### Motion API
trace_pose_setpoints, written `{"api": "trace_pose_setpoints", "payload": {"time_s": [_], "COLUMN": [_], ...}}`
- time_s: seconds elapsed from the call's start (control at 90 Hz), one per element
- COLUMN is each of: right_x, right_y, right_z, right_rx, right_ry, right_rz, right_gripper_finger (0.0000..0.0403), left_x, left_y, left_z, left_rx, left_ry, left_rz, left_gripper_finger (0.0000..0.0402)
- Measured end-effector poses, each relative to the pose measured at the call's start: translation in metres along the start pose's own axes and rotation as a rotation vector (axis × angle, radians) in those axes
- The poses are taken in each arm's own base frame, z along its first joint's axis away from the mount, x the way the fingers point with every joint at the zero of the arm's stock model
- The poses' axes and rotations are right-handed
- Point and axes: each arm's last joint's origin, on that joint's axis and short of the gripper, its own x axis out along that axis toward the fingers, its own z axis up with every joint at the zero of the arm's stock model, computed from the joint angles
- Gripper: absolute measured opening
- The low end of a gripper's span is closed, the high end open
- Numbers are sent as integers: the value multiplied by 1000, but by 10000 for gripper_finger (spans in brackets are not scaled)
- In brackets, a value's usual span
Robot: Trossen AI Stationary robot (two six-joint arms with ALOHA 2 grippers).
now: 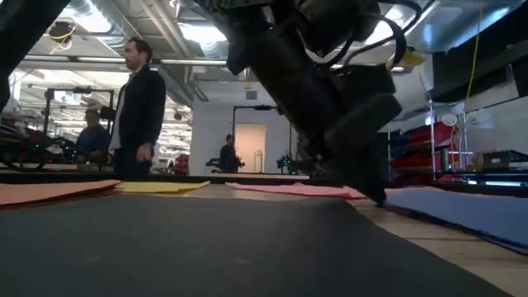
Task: Organize paper
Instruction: Stack the blue paper on top of the blue paper on the table
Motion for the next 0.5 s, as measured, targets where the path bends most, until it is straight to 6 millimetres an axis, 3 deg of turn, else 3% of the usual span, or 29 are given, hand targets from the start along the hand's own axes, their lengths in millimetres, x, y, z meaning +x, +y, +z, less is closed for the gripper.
{"api": "trace_pose_setpoints", "payload": {"time_s": [0.189, 0.344, 0.5], "right_x": [0, 0, 0], "right_y": [0, 0, 0], "right_z": [0, 0, 0], "right_rx": [0, 0, 0], "right_ry": [2, 2, -3], "right_rz": [-2, -3, -6], "right_gripper_finger": [0, 0, 0], "left_x": [-17, -18, -2], "left_y": [-6, -7, -3], "left_z": [20, 10, -3], "left_rx": [65, 92, 80], "left_ry": [24, 125, 185], "left_rz": [-7, -2, 58], "left_gripper_finger": [0, 0, 0]}}
